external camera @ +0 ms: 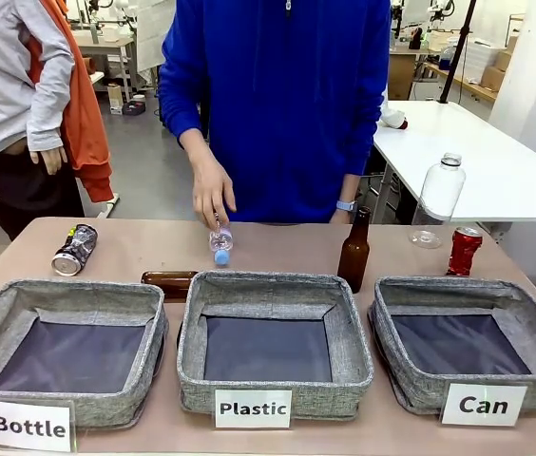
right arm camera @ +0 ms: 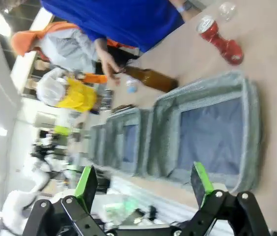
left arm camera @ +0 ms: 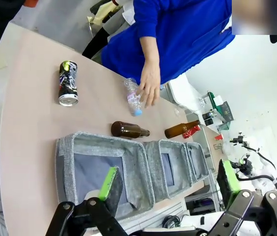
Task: Sort the can waste into the basket.
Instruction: Pick up the can waste from the table and place it in the right Fabric basket.
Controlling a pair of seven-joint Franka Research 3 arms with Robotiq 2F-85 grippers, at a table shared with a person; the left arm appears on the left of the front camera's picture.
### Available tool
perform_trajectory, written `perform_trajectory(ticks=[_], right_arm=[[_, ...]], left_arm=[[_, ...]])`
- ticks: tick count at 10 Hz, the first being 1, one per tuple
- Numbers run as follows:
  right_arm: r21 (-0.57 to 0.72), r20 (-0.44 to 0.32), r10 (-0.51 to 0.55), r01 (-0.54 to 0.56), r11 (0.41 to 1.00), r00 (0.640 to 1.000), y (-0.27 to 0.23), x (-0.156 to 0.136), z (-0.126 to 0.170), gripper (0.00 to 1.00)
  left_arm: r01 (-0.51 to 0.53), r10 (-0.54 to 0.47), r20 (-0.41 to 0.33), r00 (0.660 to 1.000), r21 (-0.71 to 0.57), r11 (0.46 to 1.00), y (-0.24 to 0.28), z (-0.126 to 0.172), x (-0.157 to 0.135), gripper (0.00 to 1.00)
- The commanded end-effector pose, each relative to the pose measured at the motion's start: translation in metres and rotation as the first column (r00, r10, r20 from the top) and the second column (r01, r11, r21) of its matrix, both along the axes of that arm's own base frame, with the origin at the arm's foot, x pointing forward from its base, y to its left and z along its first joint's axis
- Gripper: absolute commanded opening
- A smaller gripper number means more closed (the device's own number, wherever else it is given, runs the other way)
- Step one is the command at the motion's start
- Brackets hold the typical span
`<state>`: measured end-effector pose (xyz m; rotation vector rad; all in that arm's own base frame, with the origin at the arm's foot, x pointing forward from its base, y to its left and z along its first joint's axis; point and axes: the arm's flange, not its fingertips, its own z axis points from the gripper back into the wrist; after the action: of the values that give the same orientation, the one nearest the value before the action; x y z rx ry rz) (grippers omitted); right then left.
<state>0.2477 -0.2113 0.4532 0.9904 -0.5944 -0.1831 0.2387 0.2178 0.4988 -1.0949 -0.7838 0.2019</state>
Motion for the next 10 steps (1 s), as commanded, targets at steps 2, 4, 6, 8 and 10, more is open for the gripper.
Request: perform_trajectory(ticks=[2, 4, 6, 8, 10], right_arm=[[-0.569, 0.182, 0.014, 0.094, 0.817, 0.983, 0.059, 0.074, -0.002, 1.00], [-0.761, 0.229, 0.117, 0.103, 0.641, 0.966, 0.078, 0.107, -0.022, 1.00], [-0.824, 0.257, 0.182, 0.117, 0.554, 0.949, 0.100, 0.125, -0.036, 1.00], [-0.806, 0.226, 0.168, 0.087, 0.585, 0.960, 0.105, 0.127, -0.041, 1.00], [-0.836, 0.190, 0.181, 0.063, 0.545, 0.965, 0.100, 0.147, -0.021, 1.00]], left_arm=[[0.005, -0.005, 0.029, 1.000, 0.001, 1.000, 0.002, 0.002, 0.002, 1.00], [0.005, -0.005, 0.029, 1.000, 0.001, 1.000, 0.002, 0.002, 0.002, 1.00], [0.005, -0.005, 0.029, 1.000, 0.001, 1.000, 0.002, 0.002, 0.002, 1.00], [0.005, -0.005, 0.029, 1.000, 0.001, 1.000, 0.002, 0.002, 0.002, 1.00], [0.005, -0.005, 0.029, 1.000, 0.001, 1.000, 0.002, 0.002, 0.002, 1.00]])
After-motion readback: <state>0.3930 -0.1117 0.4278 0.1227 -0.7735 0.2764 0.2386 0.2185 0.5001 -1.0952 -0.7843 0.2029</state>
